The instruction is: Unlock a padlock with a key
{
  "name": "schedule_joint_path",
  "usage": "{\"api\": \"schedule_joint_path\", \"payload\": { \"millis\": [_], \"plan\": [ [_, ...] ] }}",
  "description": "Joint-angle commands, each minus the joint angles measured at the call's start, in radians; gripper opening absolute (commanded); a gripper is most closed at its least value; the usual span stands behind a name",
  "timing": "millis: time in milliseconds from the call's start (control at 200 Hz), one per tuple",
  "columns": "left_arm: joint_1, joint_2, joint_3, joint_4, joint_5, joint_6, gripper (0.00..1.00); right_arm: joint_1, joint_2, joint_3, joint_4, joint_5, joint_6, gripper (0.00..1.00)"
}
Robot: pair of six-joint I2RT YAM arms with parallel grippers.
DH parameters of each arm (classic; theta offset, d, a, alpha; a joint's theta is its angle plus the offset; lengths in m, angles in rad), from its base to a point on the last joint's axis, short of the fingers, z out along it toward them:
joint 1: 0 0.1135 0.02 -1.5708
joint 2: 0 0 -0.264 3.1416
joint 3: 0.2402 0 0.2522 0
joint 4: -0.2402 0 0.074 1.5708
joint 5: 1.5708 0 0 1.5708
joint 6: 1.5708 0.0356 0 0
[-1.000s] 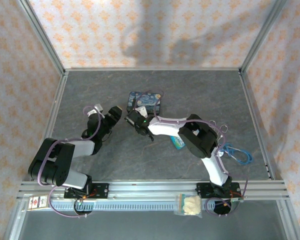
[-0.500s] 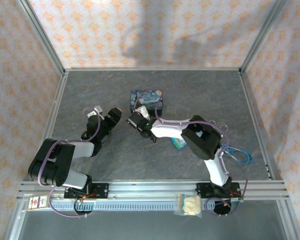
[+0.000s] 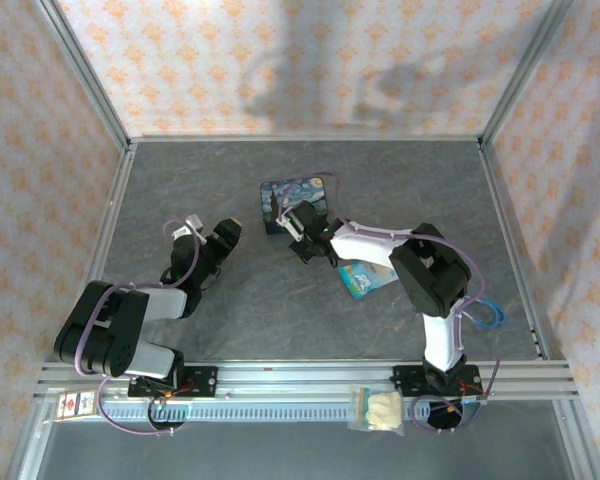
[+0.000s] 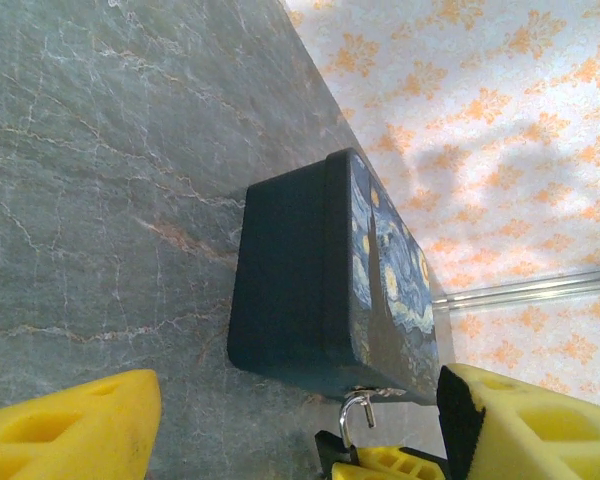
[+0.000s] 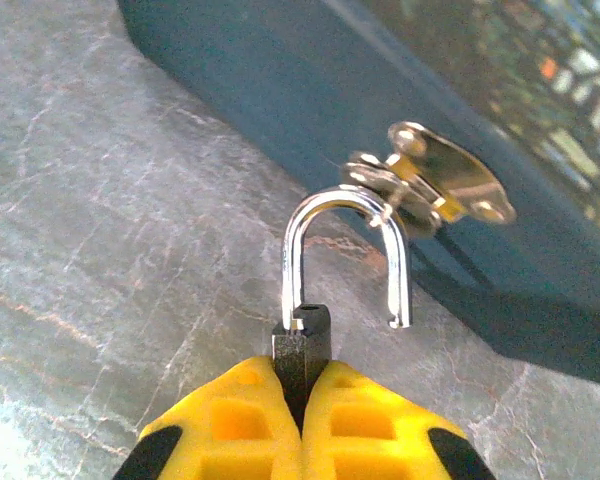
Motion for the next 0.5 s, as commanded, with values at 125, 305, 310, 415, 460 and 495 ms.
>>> {"api": "schedule_joint_path", "payload": {
  "millis": [125, 305, 310, 415, 460, 495],
  "plan": [
    [0.011, -0.014, -0.012, 0.058, 0.039, -0.001, 0.72, -0.02, -0.023, 0.018, 0.019, -0.1, -0.235, 0.0],
    [0.012, 0.002, -0.018, 0.086, 0.061, -0.011, 0.72, -0.033, 0.025, 0.083, -0.013, -0.101, -0.294, 0.0],
    [0.012, 0.002, -0.019, 0.086, 0.061, -0.012, 0.72, -0.033, 0.025, 0.085, -0.012, -0.101, -0.296, 0.0],
    [0.012, 0.016, -0.021, 0.103, 0.081, -0.017, 0.72, -0.036, 0.037, 0.1, -0.008, -0.114, -0.336, 0.0],
    [0.013, 0.022, -0.022, 0.111, 0.091, -0.018, 0.72, -0.036, 0.039, 0.104, -0.001, -0.121, -0.356, 0.0],
    [0.012, 0.029, -0.024, 0.12, 0.101, -0.021, 0.72, -0.036, 0.043, 0.111, -0.002, -0.124, -0.37, 0.0]
  ]
}}
